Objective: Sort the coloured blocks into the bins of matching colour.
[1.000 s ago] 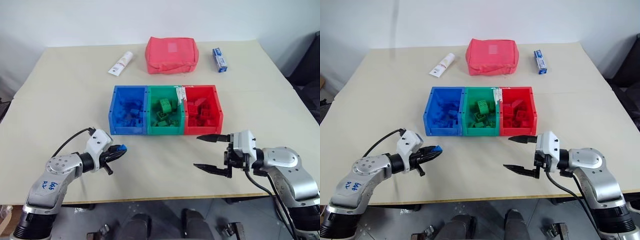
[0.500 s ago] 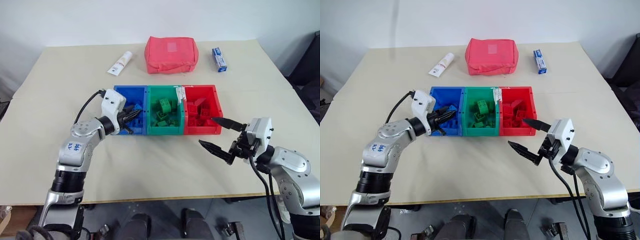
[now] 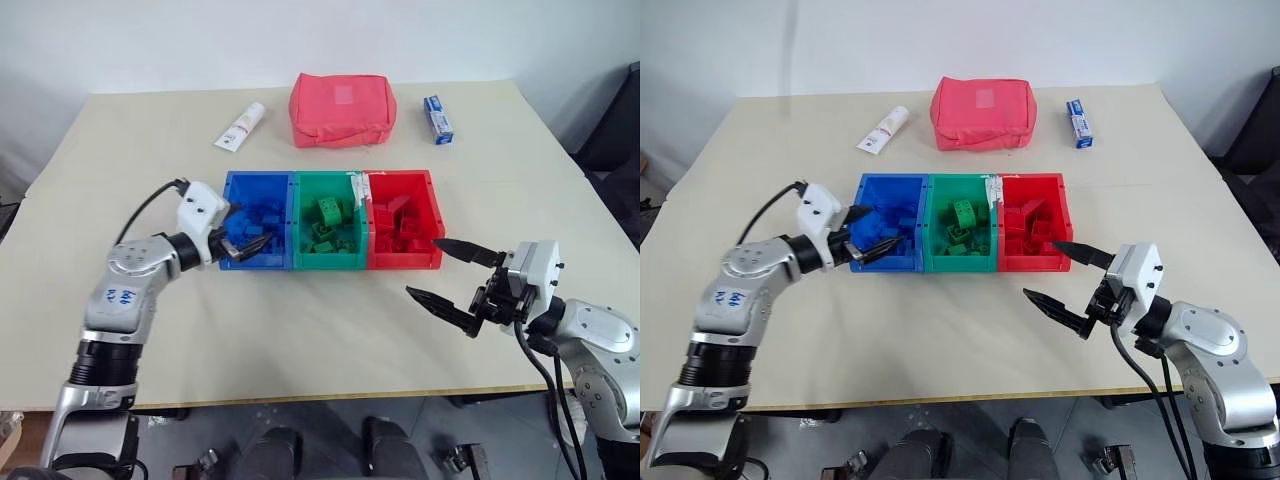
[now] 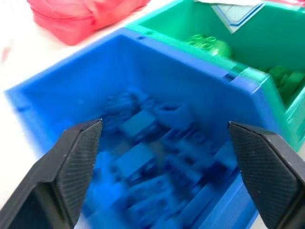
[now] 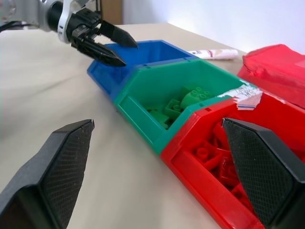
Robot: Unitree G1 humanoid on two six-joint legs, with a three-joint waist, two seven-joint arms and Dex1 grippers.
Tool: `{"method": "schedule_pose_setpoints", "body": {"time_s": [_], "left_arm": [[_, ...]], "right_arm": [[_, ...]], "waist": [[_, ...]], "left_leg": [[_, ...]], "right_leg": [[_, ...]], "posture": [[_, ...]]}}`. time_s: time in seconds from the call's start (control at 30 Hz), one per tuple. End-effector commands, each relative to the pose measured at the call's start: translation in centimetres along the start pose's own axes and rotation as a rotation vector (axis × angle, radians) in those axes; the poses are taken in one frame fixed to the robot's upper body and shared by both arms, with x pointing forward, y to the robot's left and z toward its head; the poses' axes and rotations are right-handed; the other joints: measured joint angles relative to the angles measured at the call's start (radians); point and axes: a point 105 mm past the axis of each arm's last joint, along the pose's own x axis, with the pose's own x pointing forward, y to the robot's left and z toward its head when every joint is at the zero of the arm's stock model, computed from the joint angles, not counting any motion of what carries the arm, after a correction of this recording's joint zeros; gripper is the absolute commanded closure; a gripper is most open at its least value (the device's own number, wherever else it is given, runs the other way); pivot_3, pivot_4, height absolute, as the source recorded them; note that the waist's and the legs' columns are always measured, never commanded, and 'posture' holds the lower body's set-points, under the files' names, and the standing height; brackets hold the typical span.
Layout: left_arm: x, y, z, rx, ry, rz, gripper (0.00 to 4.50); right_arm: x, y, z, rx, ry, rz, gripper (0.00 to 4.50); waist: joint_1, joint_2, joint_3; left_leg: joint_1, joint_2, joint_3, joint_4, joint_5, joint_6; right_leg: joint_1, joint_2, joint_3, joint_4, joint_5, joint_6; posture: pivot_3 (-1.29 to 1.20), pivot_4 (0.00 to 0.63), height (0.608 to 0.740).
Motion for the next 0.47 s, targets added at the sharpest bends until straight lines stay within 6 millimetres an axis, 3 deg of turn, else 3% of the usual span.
{"method": "schedule_pose_setpoints", "body": {"time_s": [0.03,0.1,0.2,0.3,0.47], "left_arm": [[-3.1,-1.1,1.7,0.078,-0.109,-0.140,0.05],[-5.2,-2.4,0.4,0.130,-0.064,-0.263,0.05],[-8.5,-3.5,-3.3,0.190,0.085,-0.365,0.05],[-9.4,-3.3,-2.9,0.207,0.064,-0.337,0.05],[-9.3,-4.0,-2.9,0.178,0.002,-0.290,0.05]], "right_arm": [[-0.9,0.3,0.3,-0.036,0.022,0.054,0.00],[-1.4,0.5,0.0,-0.039,0.048,0.093,0.00],[-1.9,0.7,-1.1,-0.047,0.101,0.162,0.00],[-2.0,0.3,-1.3,-0.049,0.101,0.165,0.00],[-1.8,-0.4,-1.6,-0.051,0.090,0.137,0.00]], "waist": [[-0.001,0.000,0.000],[-0.002,0.000,0.000],[-0.008,0.000,0.000],[-0.001,-0.001,0.001],[0.008,0.000,0.001]], "left_leg": [[0.000,0.000,0.000,0.000,0.000,0.000],[0.000,0.000,0.000,-0.001,0.000,0.000],[0.000,0.000,0.001,-0.002,-0.001,0.001],[0.001,0.000,0.001,-0.001,-0.001,0.001],[0.001,0.000,0.000,-0.001,0.000,0.001]], "right_leg": [[0.000,0.000,0.000,0.000,0.000,0.000],[0.000,-0.001,-0.001,-0.001,0.000,0.000],[0.000,-0.001,0.000,-0.002,0.000,0.000],[0.002,-0.001,-0.001,-0.002,0.000,0.000],[0.002,-0.002,-0.001,-0.002,0.000,0.000]], "posture": [[0.00,0.150,0.740],[0.00,0.150,0.740],[0.00,0.150,0.740],[0.00,0.150,0.740],[0.00,0.150,0.740]]}}
